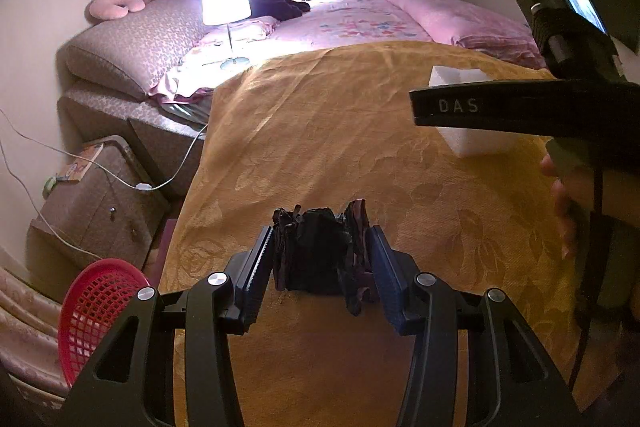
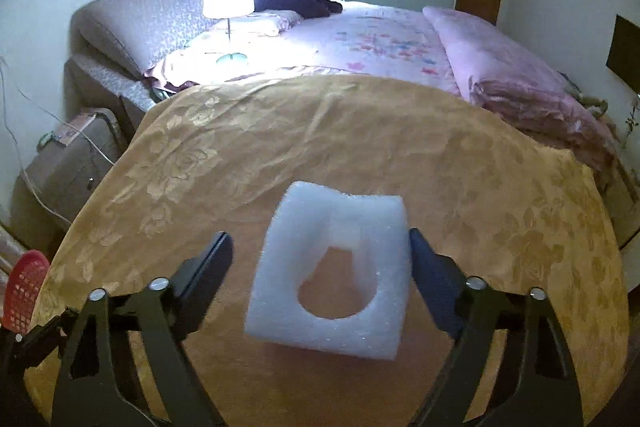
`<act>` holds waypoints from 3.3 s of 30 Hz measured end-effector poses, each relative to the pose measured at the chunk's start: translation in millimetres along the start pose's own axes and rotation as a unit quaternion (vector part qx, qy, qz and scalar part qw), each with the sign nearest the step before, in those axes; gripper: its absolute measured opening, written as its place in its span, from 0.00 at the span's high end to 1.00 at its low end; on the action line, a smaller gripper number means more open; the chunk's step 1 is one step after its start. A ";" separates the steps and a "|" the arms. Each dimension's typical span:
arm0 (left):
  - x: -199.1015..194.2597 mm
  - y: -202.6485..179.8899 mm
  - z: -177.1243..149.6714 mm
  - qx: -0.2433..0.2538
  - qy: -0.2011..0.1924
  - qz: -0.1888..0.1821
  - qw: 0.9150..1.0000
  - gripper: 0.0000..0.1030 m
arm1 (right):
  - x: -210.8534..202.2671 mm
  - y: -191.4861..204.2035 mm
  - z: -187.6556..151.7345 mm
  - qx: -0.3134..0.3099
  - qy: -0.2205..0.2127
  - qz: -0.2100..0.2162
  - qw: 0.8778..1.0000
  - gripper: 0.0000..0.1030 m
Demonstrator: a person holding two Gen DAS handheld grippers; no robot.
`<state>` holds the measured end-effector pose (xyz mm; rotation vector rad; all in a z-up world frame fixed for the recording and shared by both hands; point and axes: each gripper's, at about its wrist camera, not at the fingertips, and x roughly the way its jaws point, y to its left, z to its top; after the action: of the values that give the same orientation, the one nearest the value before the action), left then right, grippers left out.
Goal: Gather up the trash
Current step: 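Grasp the dark crumpled wrapper with left tool while right grasps the white foam block, then carry the wrapper and foam block over the pink basket and open both tools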
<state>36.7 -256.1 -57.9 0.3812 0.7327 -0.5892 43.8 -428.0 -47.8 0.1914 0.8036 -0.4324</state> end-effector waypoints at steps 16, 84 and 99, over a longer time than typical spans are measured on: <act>-18.8 -5.3 -12.3 0.002 0.001 -0.015 1.000 0.56 | -59.3 2.9 -47.6 -0.001 -0.011 0.063 0.998 0.37; -50.0 243.8 -83.7 -0.191 0.038 0.131 0.972 0.56 | -68.9 242.6 -49.2 -0.149 0.026 0.238 0.959 0.37; -34.7 257.3 -96.0 -0.205 0.060 0.132 0.968 0.54 | -51.3 265.4 -50.2 -0.156 0.052 0.261 0.951 0.36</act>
<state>127.0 5.3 -67.9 0.1253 0.8813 -0.1543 97.3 -158.3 -43.7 0.1251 0.8772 0.2077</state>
